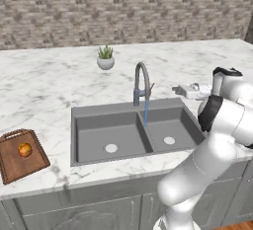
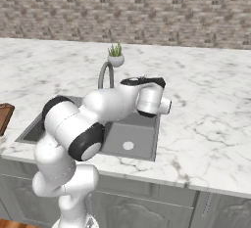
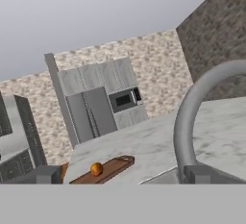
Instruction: Pick the peach from the sink and place it on the cutting board to airdry. Then turn off the sink faucet.
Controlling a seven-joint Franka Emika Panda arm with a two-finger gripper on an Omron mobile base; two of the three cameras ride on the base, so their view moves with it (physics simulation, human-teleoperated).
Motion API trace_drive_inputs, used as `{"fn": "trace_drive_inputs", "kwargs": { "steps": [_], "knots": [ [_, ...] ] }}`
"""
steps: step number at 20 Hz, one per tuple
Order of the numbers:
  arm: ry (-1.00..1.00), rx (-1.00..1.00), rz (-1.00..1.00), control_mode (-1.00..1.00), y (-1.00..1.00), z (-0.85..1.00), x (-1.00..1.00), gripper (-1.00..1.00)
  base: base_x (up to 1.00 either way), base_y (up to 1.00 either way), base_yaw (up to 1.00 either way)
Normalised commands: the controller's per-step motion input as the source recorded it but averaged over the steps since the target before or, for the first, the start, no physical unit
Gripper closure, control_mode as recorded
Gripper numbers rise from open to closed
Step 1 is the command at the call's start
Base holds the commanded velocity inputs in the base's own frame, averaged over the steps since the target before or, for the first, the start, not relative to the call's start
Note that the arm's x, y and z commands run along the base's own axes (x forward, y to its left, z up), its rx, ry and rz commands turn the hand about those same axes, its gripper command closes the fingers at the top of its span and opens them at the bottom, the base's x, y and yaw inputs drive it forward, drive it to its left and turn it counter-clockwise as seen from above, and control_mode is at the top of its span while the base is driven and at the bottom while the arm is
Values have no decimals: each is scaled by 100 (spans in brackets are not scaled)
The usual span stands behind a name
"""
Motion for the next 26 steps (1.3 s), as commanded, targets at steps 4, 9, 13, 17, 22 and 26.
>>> {"fn": "trace_drive_inputs", "kwargs": {
  "steps": [4, 9, 13, 17, 22, 26],
  "knots": [
    [0, 0, 0, -100, -9, -18, 36, -100, 0, 0, 0],
    [0, 1, 0, -100, -6, -13, 37, -100, 0, 0, 0],
    [0, 0, 0, -100, -1, -11, 27, -100, 0, 0, 0],
    [0, 0, 0, -100, 0, -13, 28, -100, 0, 0, 0],
    [0, 0, 0, -100, 0, -13, 22, -100, 0, 0, 0],
    [0, 0, 0, -100, 0, -14, 24, -100, 0, 0, 0]
  ]
}}
